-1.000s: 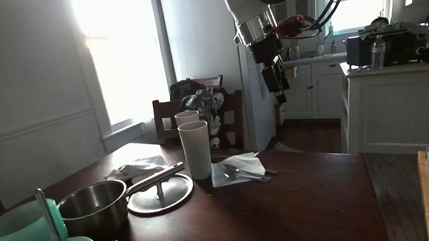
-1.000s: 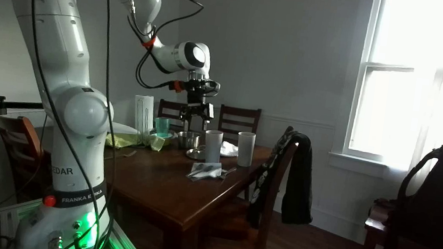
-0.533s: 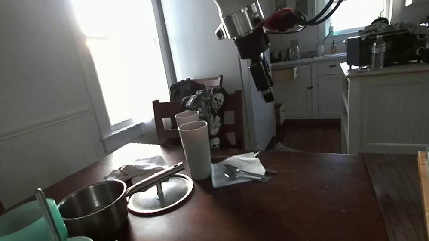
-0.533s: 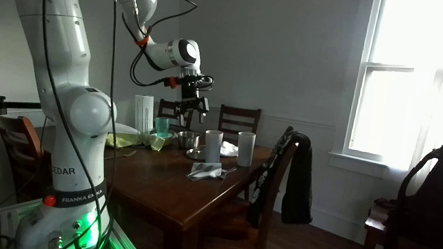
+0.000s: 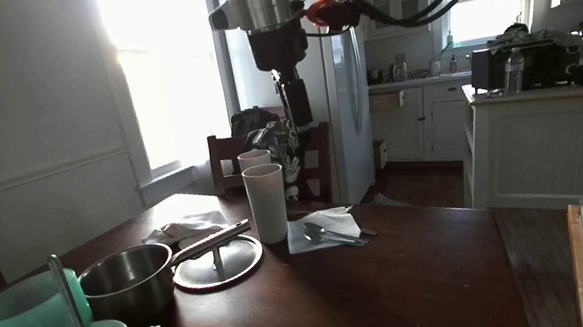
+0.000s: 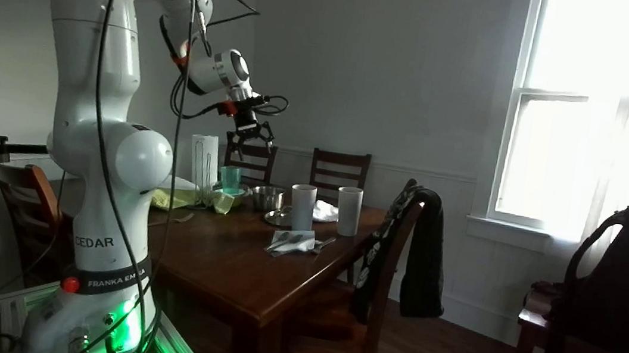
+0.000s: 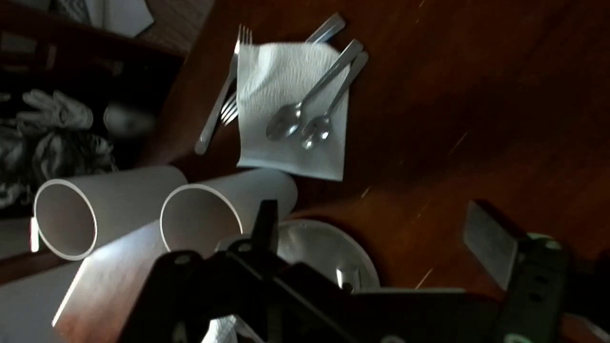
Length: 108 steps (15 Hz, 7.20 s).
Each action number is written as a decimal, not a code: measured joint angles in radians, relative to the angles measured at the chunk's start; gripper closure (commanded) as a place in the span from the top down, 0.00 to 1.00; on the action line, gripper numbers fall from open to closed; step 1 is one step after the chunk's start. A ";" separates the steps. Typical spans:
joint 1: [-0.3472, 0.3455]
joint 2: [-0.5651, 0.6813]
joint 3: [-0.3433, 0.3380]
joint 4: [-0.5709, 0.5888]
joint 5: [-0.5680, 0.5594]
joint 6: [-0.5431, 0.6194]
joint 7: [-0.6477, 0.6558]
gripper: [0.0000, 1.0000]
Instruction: Move the pot to the middle of the table
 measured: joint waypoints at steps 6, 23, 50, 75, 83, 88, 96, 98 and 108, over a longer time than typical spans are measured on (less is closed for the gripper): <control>-0.015 0.211 -0.056 0.057 -0.020 0.413 -0.146 1.00; 0.008 0.349 -0.058 0.117 0.039 0.526 -0.164 1.00; -0.028 0.645 -0.068 0.251 0.124 0.876 -0.239 1.00; -0.077 0.781 0.019 0.400 0.169 0.874 -0.335 0.08; -0.078 0.774 0.051 0.415 0.169 0.894 -0.337 0.08; -0.089 0.774 0.051 0.411 0.171 0.894 -0.337 0.08; -0.127 0.773 0.055 0.344 0.196 0.917 -0.337 0.08; -0.135 0.771 0.057 0.324 0.196 0.933 -0.337 0.08; -0.196 0.714 0.124 0.198 0.196 0.961 -0.354 0.08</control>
